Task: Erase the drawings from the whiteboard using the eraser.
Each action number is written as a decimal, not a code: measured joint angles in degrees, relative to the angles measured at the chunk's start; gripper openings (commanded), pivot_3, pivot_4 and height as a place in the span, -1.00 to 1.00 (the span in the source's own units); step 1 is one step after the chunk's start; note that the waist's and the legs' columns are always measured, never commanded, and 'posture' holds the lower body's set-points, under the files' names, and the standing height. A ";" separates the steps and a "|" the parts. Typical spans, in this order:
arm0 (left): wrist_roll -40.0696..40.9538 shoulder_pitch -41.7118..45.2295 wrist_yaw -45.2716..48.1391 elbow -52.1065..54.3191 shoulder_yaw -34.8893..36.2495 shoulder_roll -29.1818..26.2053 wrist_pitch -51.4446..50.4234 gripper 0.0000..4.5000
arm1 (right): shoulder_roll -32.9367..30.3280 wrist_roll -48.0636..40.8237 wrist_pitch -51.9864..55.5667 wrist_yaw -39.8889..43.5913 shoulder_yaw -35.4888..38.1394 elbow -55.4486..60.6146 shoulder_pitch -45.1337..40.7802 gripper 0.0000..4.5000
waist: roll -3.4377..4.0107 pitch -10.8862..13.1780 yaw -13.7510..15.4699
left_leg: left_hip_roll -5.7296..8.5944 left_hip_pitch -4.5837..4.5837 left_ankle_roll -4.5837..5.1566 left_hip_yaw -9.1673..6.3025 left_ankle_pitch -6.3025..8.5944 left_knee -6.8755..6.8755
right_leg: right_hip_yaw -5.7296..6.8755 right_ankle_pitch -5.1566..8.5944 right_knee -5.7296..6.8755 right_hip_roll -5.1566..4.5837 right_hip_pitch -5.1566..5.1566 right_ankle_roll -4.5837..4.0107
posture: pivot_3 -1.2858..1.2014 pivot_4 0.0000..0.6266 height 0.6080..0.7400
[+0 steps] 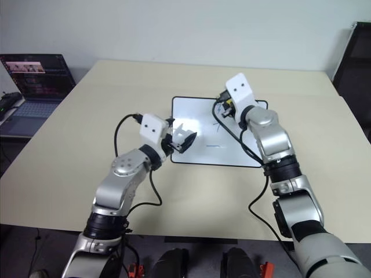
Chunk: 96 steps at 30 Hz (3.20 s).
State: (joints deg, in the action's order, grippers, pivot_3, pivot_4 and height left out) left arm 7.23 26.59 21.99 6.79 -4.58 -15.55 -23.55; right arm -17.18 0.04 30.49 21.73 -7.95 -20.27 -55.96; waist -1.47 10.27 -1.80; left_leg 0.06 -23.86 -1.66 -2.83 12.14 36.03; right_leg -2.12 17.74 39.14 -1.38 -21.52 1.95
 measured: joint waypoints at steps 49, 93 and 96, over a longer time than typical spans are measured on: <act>-0.09 -2.85 -2.76 3.19 1.45 0.21 -0.73 1.00 | -2.02 5.00 6.17 14.62 -3.68 1.07 -0.88 -0.56 | -0.01 0.00 0.05 | 0.02 0.13 -0.02 -0.02 -0.01 0.08 | 0.00 0.00 0.31 -0.01 0.03 -0.01 | 0.03 -0.52 1.00; -0.10 -2.01 -3.48 3.01 0.28 0.71 -0.03 1.00 | -1.03 7.80 -4.64 8.63 -3.56 -11.93 -7.73 -0.56 | -0.01 0.00 0.30 | 0.06 0.04 -0.03 0.00 -0.02 0.10 | -0.01 -0.01 0.37 -0.05 -0.08 -0.01 | 0.03 -0.52 1.00; -0.11 -1.50 -3.21 2.31 0.25 0.77 0.05 1.00 | -2.27 7.79 -3.53 8.74 -3.56 -9.53 -6.24 -0.56 | -0.01 0.00 0.29 | 0.05 0.04 -0.03 -0.01 -0.02 0.10 | 0.00 -0.01 0.37 -0.04 -0.08 -0.01 | 0.03 -0.52 1.00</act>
State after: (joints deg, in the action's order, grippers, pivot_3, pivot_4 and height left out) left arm 7.13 25.08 18.78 9.09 -4.34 -14.77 -23.50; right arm -19.45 7.84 26.97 30.48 -11.51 -29.80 -62.21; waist -1.48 10.27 -1.51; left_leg 0.11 -23.82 -1.69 -2.84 12.13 36.12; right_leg -2.12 17.73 39.51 -1.42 -21.60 1.94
